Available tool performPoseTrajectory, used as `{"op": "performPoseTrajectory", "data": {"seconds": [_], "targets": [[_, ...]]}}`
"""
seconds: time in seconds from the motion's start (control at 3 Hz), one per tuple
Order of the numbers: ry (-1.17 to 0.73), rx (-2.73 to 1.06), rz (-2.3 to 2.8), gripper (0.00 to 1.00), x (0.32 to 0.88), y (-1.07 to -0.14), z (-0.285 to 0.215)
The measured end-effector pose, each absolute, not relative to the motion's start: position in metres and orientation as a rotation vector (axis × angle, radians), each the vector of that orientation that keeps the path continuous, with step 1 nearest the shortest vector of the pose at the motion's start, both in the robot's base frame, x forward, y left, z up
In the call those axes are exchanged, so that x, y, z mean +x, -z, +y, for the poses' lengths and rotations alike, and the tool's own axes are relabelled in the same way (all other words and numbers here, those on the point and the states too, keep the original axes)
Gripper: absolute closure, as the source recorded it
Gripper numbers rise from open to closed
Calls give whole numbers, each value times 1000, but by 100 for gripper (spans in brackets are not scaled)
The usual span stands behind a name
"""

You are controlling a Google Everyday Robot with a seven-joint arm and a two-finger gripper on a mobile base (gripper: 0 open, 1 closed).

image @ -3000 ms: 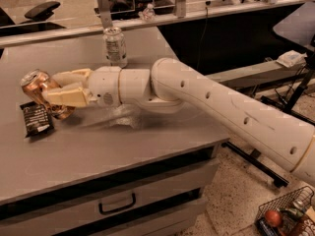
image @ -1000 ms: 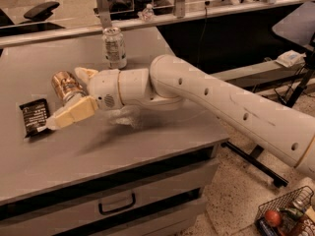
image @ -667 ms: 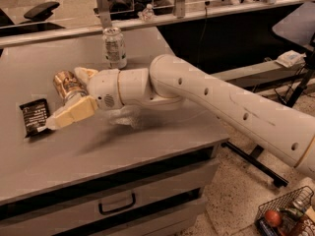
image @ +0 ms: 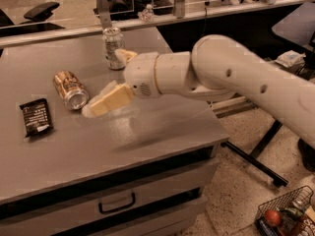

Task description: Move orange can near rxbar chocolate

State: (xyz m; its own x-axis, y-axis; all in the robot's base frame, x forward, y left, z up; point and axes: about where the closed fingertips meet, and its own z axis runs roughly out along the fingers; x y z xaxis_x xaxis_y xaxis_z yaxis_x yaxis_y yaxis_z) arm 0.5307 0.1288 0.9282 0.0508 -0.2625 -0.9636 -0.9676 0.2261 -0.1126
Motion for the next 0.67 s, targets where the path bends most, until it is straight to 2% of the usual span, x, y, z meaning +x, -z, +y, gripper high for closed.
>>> {"op": "performPoseTrajectory", "data": {"seconds": [0.33,0.67], "targets": [[-587,-1235,1514,0,529,-946,74],[-589,-1235,1514,0,529,-945,75]]}}
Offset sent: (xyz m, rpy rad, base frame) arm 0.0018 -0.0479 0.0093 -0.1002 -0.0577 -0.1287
